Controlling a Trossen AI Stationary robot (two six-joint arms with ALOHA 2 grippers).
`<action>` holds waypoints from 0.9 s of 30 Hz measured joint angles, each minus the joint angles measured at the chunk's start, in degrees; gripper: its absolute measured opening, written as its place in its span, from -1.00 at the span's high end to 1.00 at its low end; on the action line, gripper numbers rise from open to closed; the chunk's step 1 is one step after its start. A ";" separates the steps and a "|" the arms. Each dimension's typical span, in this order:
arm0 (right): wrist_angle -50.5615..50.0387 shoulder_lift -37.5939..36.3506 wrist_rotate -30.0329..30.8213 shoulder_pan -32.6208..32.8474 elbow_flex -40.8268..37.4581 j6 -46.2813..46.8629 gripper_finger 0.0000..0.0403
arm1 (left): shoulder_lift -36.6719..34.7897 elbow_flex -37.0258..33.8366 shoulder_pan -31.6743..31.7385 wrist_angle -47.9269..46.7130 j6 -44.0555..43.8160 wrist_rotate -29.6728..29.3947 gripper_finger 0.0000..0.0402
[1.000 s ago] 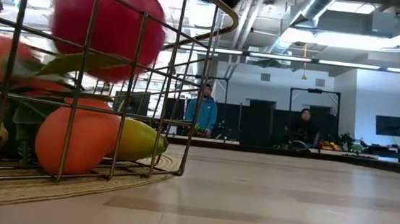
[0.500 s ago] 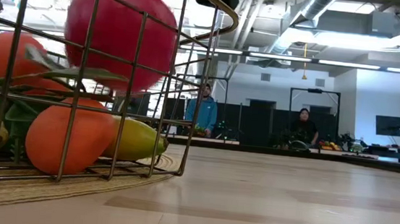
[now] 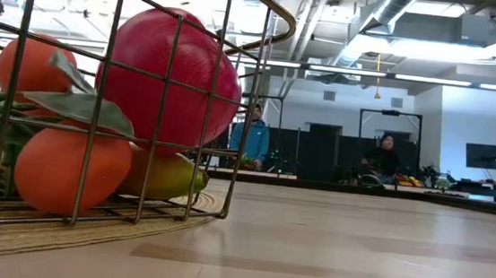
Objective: Build produce basket
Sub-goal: Return to Home Position
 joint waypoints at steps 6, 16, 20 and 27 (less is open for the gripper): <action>-10.95 -9.84 12.36 -0.01 -0.83 -0.53 0.68 | -7.08 0.00 -4.33 -6.66 -9.08 -5.58 -0.02; -16.70 -30.93 36.81 6.88 -1.53 -2.43 0.98 | -22.09 -7.84 -15.08 -12.87 -24.43 -10.59 0.94; -16.65 -38.01 47.09 13.89 -2.09 -3.00 0.98 | -29.75 -17.40 -18.07 -7.13 -29.04 -12.56 0.98; -15.29 -47.91 55.26 18.80 -21.30 7.82 0.99 | -39.34 -33.12 -17.54 17.93 -15.79 -13.16 1.00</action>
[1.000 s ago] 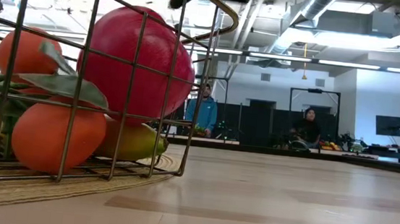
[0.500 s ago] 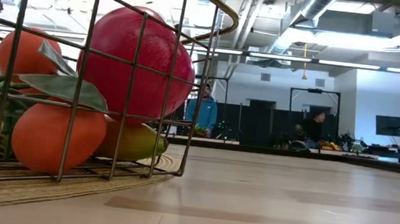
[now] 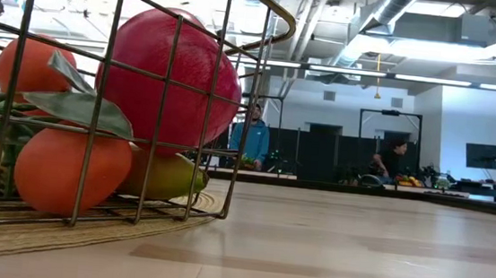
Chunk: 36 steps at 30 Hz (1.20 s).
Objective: Build produce basket
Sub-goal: Return to Home Position
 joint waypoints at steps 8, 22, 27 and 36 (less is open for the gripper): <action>58.44 -14.03 -12.42 -6.20 -45.36 -13.15 0.99 | -1.83 -2.01 6.56 10.39 11.94 4.01 1.00; 104.70 -34.90 -52.75 -35.50 -75.33 -30.20 1.00 | -12.85 -17.77 11.50 31.36 18.24 9.29 1.00; 95.01 -43.59 -52.90 -36.79 -74.08 -32.63 0.99 | -23.15 -30.34 12.72 44.04 17.47 9.11 1.00; 77.81 -50.54 -46.72 -34.77 -74.12 -28.46 0.99 | -29.79 -40.75 15.93 47.42 11.61 10.53 1.00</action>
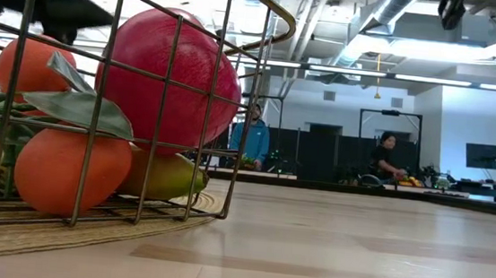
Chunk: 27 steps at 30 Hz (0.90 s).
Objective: Build produce basket
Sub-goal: Return to Home Position
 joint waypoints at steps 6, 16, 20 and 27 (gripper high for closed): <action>-3.87 0.04 1.81 -0.24 -0.02 -1.76 1.00 | 0.04 -9.74 5.94 13.76 -1.61 5.25 1.00; -7.46 -7.36 -2.94 -6.74 -4.83 -4.80 1.00 | -0.11 -9.92 21.73 17.62 3.95 19.65 1.00; -7.09 -17.32 -3.40 -7.70 -12.05 -3.85 1.00 | -0.11 -9.76 26.03 16.83 3.85 24.38 1.00; -10.91 -29.09 -4.31 -7.59 -20.67 0.84 1.00 | -0.19 -9.76 31.84 12.36 2.97 28.23 1.00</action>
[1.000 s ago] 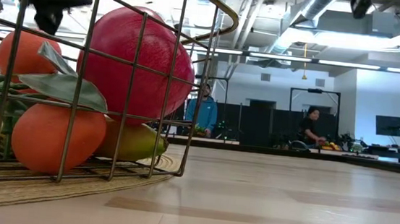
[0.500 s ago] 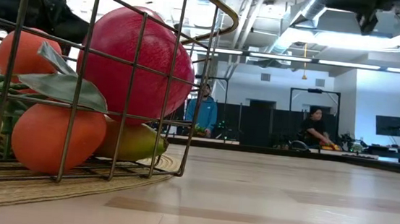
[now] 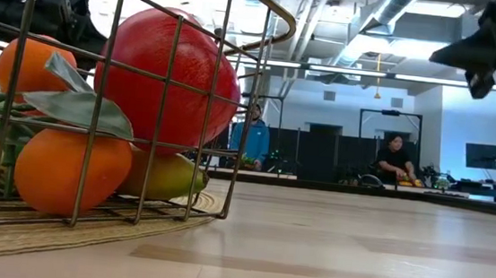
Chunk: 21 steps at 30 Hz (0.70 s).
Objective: Build produce basket
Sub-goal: Return to Home Position
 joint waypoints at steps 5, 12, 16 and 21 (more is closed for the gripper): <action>-3.88 2.24 -0.38 -0.14 -2.39 2.95 1.00 | 0.50 0.04 2.99 -0.23 0.56 3.22 1.00; -2.05 -0.12 1.38 -0.70 -9.27 6.60 1.00 | 0.85 0.04 6.16 -3.92 0.71 6.32 1.00; -0.65 -0.11 1.22 -1.63 -12.02 8.61 1.00 | 0.87 0.04 7.25 -5.22 0.70 7.44 1.00; 2.08 -0.19 2.64 -3.60 -12.49 5.08 0.99 | 0.87 0.04 7.48 -5.39 4.08 7.36 1.00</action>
